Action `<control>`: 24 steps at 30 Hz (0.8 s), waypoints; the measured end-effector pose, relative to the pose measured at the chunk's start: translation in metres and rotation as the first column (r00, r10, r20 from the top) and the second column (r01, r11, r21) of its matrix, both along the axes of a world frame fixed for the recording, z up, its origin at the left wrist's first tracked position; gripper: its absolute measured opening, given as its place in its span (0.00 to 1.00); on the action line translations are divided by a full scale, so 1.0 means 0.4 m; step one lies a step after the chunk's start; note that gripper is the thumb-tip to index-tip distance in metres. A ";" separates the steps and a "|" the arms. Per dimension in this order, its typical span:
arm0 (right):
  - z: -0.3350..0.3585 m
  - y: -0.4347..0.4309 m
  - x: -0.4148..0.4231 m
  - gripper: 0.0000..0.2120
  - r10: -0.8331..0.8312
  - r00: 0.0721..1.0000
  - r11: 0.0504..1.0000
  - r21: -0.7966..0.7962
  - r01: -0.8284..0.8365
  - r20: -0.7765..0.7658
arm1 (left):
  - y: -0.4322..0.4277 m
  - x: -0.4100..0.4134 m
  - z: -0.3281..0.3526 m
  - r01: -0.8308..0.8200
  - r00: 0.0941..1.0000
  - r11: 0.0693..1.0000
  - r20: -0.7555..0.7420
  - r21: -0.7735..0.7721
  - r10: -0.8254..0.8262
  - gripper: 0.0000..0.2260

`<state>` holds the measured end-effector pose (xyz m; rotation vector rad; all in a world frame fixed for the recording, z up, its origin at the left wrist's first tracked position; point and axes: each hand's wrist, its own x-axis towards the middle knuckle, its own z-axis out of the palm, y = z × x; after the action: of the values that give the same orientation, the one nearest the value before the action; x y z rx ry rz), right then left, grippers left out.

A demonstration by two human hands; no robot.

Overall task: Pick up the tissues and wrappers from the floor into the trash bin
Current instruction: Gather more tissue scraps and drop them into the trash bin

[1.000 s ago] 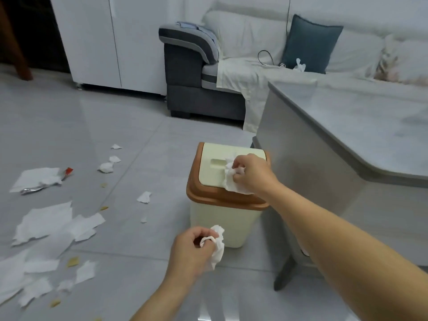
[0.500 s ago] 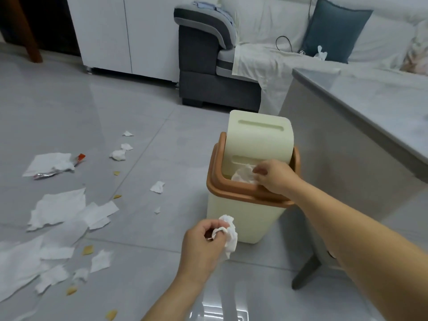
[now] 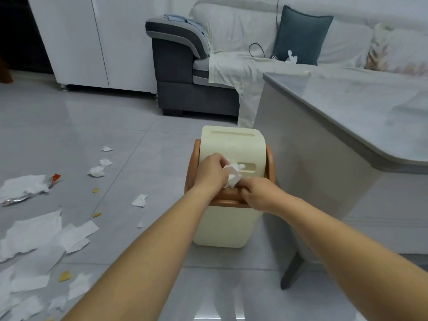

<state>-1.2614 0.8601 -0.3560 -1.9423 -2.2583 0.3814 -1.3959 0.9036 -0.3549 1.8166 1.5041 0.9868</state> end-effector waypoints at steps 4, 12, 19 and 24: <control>-0.011 -0.017 0.000 0.10 -0.009 0.999 1.000 0.005 0.009 0.033 | 0.020 -0.004 -0.031 0.024 0.960 1.000 -0.279 -0.020 -0.028 0.08; -0.009 -0.053 0.033 0.12 0.029 0.981 0.978 0.198 -0.067 0.190 | 0.035 -0.017 0.024 0.201 0.935 0.978 -0.289 -0.050 -0.207 0.09; -0.008 -0.067 0.065 0.14 0.019 0.983 0.982 0.182 -0.053 0.180 | 0.015 -0.027 0.023 0.181 0.741 0.983 -0.654 -0.028 -0.155 0.10; -0.006 -0.079 0.065 0.17 0.023 0.994 0.988 0.149 -0.039 0.109 | -0.005 0.001 0.000 0.281 0.879 0.958 -0.388 -0.049 -0.278 0.11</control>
<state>-1.2355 0.8283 -0.3584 -1.8961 -2.3098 0.1076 -1.3955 0.9015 -0.3549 2.2585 1.3953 0.5079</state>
